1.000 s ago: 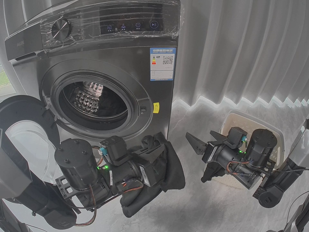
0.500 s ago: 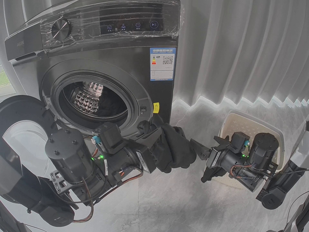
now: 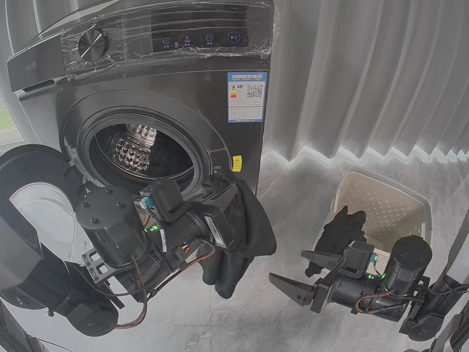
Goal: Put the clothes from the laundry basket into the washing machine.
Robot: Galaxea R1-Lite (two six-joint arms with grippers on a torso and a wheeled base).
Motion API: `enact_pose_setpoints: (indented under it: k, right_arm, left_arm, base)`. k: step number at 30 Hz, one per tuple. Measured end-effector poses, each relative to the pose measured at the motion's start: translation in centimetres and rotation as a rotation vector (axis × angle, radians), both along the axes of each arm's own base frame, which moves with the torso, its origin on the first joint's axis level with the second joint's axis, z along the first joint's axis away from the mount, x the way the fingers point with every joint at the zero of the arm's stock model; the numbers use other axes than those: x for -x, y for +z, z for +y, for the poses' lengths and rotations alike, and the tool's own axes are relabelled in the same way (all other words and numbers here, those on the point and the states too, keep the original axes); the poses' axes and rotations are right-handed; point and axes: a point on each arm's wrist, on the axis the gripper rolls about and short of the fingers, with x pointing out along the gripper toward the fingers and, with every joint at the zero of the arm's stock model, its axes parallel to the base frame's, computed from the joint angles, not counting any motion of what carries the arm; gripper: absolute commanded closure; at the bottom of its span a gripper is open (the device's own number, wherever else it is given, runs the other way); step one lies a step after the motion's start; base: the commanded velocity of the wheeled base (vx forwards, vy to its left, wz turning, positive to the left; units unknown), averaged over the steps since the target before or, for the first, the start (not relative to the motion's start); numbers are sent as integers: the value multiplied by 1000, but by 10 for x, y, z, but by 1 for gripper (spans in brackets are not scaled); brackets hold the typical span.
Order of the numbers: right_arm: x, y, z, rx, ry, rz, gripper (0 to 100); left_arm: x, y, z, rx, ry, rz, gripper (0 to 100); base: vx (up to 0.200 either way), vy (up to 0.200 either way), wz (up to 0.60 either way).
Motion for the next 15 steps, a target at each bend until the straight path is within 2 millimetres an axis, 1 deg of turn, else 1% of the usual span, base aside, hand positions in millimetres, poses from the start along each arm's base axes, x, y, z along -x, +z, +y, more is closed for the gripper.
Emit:
enact_pose_setpoints:
  k: [3, 7, 10, 15]
  right_arm:
    - [6, 1, 1, -22, 22, 20, 0]
    - [6, 6, 10, -77, 33, 35, 0]
    - [1, 4, 19, -86, 23, 39, 0]
    - [-16, -1, 43, -110, -4, 22, 0]
  left_arm:
    - [-3, -3, 0, -6, 11, 8, 100]
    - [-7, -7, -2, -15, 16, 18, 100]
    - [-9, -11, -4, -23, 18, 26, 100]
    - [-12, -16, -7, -32, 21, 35, 100]
  base:
    - [0, 0, 0]
    - [0, 0, 0]
    - [0, 0, 0]
    - [0, 0, 0]
